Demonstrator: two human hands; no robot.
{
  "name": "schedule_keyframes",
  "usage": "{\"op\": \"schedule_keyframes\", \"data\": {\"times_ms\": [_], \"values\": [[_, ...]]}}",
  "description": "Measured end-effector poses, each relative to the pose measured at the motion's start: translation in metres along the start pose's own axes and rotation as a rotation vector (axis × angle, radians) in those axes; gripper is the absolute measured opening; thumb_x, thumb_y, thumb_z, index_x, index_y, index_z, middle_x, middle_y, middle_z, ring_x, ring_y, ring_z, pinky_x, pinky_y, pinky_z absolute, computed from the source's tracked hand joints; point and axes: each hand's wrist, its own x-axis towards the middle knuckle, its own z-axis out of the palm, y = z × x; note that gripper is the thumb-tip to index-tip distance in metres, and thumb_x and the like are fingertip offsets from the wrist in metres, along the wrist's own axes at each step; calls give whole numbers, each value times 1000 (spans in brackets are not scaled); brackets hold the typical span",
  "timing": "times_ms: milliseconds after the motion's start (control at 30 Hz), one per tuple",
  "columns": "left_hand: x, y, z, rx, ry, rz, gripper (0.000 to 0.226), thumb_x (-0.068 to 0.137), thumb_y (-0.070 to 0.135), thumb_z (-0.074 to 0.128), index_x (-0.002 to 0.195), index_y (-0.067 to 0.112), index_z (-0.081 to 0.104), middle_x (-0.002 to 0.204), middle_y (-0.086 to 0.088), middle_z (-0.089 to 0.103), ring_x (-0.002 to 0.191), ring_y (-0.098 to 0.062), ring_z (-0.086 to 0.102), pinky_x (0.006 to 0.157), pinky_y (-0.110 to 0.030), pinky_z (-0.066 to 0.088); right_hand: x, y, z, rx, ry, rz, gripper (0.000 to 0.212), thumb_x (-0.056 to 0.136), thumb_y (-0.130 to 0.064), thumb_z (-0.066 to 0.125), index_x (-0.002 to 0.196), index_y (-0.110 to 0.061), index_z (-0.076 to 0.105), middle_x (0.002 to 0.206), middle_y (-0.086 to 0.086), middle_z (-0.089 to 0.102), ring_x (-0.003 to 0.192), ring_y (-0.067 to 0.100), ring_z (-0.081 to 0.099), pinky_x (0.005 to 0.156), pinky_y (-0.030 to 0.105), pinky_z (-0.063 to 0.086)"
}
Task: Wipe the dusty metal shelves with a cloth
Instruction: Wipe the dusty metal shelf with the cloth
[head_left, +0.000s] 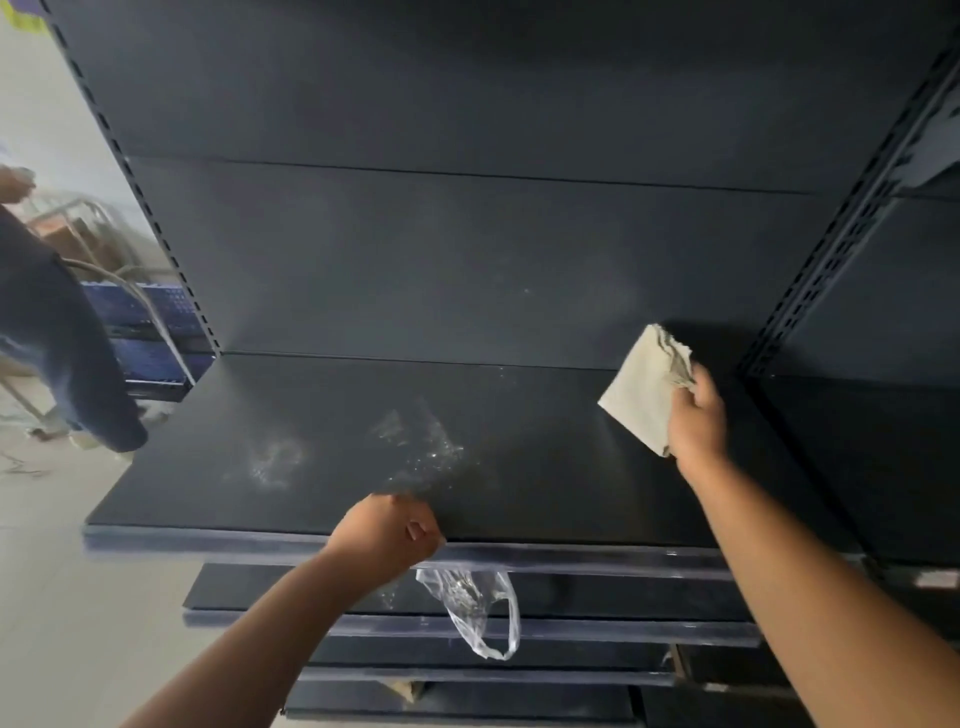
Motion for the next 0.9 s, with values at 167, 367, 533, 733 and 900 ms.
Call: {"op": "schedule_keyframes", "data": {"times_ms": [167, 367, 533, 733, 900], "values": [[-5, -5, -1, -7, 22, 64, 11, 77, 29, 60, 73, 31, 70, 62, 20, 58, 66, -4, 62, 61, -17, 46, 16, 11, -51, -113, 401, -36, 50, 87, -1, 34, 133, -15, 47, 132, 17, 57, 118, 35, 52, 96, 33, 38], [6, -15, -4, -37, -33, 88, 13, 74, 30, 60, 80, 29, 71, 69, 16, 65, 68, -5, 63, 66, -20, 51, 49, 47, 1, -550, -6, -68, 42, 92, -4, 37, 130, -17, 50, 126, 22, 57, 110, 41, 54, 95, 42, 40], [4, -27, -2, -78, 40, 202, 10, 77, 25, 61, 76, 27, 71, 70, 18, 62, 64, 3, 60, 62, -13, 49, 25, 19, 126, -743, -362, -166, 47, 90, -8, 37, 126, -35, 52, 130, 11, 57, 109, 37, 55, 92, 45, 46], [-6, -48, 4, -121, 276, 271, 11, 74, 36, 57, 69, 29, 65, 66, 20, 57, 61, 3, 51, 54, -14, 45, -95, -66, 266, -281, -786, -183, 41, 92, -10, 39, 125, -28, 54, 123, 11, 63, 101, 30, 59, 84, 32, 45], [-17, -77, -14, -60, 309, 241, 15, 73, 40, 54, 69, 29, 65, 62, 18, 56, 64, 0, 50, 55, -11, 38, -114, -114, 239, 317, -558, 207, 33, 95, -15, 42, 125, -21, 54, 109, -3, 64, 87, 10, 55, 76, 23, 44]]}}
